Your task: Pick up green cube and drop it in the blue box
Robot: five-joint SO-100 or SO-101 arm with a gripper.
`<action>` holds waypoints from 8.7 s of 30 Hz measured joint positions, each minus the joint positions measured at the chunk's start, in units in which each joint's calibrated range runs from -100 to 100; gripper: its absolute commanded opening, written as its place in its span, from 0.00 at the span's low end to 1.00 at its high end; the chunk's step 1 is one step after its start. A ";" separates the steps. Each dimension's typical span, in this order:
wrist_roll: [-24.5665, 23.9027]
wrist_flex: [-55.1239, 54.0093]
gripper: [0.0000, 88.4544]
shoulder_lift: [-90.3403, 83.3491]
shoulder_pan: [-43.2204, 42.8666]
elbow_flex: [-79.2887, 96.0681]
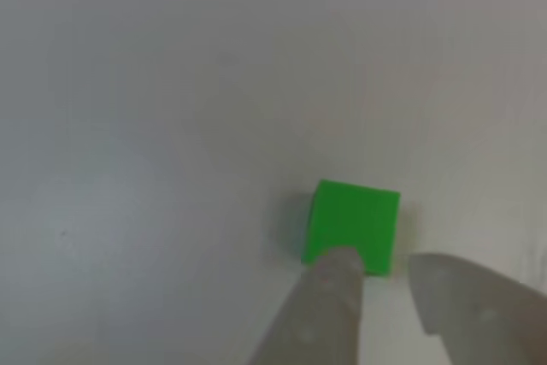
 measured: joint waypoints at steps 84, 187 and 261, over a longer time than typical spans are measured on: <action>-3.96 7.26 0.35 26.05 -3.63 -19.43; -3.96 4.29 0.02 7.57 11.31 -22.02; -3.96 -7.51 0.03 22.89 25.32 -22.02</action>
